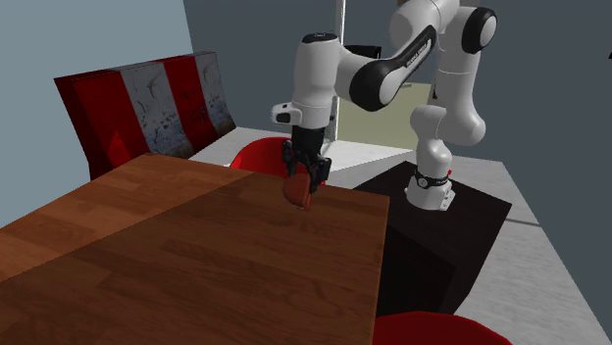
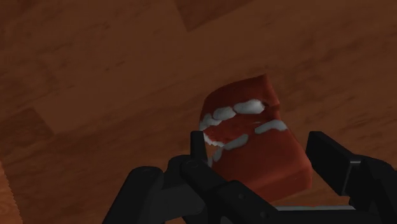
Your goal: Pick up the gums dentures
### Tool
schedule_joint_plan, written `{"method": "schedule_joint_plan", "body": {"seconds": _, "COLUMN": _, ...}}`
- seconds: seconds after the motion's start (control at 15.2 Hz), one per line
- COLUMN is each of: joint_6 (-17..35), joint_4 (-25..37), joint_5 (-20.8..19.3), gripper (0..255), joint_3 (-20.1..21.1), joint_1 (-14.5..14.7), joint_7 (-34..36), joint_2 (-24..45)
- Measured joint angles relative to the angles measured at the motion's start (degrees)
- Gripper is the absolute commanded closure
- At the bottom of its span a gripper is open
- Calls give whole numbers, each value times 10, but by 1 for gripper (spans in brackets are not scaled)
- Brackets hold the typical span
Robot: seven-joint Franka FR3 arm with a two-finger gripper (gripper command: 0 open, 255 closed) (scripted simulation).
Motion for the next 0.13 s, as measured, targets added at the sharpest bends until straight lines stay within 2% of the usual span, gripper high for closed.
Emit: {"method": "schedule_joint_plan", "body": {"seconds": 0.13, "joint_6": -12, "joint_4": 9, "joint_5": 0, "gripper": 255, "joint_3": 0, "joint_1": 0, "joint_7": 0, "joint_2": -3}}
